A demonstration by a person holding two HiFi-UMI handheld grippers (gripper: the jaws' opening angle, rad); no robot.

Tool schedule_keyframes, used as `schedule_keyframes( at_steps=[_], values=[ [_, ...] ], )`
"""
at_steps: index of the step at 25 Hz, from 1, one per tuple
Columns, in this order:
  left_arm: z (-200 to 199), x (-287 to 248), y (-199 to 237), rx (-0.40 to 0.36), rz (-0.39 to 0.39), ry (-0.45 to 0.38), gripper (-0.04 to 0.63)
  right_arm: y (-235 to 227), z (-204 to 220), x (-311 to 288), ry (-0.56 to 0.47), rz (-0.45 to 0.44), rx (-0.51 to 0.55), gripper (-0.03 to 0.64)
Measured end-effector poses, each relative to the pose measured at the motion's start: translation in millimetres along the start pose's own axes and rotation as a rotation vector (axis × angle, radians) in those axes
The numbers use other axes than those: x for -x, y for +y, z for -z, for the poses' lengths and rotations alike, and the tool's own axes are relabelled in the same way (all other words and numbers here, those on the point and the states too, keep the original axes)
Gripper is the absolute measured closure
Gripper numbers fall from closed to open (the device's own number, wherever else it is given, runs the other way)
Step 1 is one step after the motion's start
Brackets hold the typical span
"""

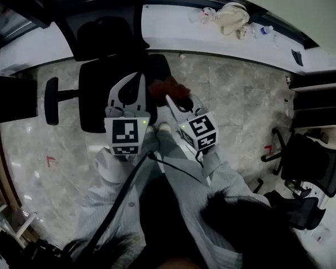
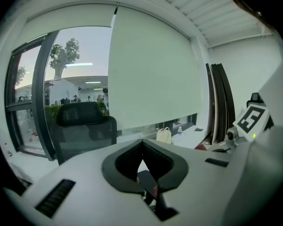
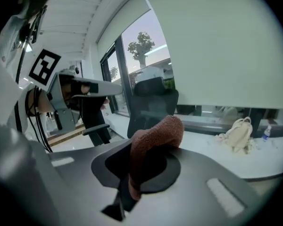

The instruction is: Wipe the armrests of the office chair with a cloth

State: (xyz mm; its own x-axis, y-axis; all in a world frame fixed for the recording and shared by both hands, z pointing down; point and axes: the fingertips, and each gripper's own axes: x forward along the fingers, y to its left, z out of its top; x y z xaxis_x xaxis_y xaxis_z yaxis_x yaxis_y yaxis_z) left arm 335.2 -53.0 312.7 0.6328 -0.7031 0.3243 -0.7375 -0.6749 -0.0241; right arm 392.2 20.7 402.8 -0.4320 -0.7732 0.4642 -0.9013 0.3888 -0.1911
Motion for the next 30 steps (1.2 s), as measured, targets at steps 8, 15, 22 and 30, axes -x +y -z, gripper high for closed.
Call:
schedule_keyframes(
  at_steps=[8,15,22,30],
  values=[
    [66.9,0.1,22.8,0.025,-0.048,0.103,0.592,-24.8,117.1,-74.7,0.292,0.041,0.020,0.592],
    [105.5,-3.7,32.2,0.040,-0.076,0.152,0.592,-76.7,96.4,-132.1,0.299,0.093,0.098,0.592],
    [129.9,-12.6,43.8,0.064,-0.094,0.206,0.592,-137.5,71.6,-204.4,0.325,0.133,0.151,0.592],
    [127.8,-18.8,54.0,0.072,-0.101,0.195,0.592,-126.8,72.6,-200.3,0.329,0.109,0.143,0.594]
  ],
)
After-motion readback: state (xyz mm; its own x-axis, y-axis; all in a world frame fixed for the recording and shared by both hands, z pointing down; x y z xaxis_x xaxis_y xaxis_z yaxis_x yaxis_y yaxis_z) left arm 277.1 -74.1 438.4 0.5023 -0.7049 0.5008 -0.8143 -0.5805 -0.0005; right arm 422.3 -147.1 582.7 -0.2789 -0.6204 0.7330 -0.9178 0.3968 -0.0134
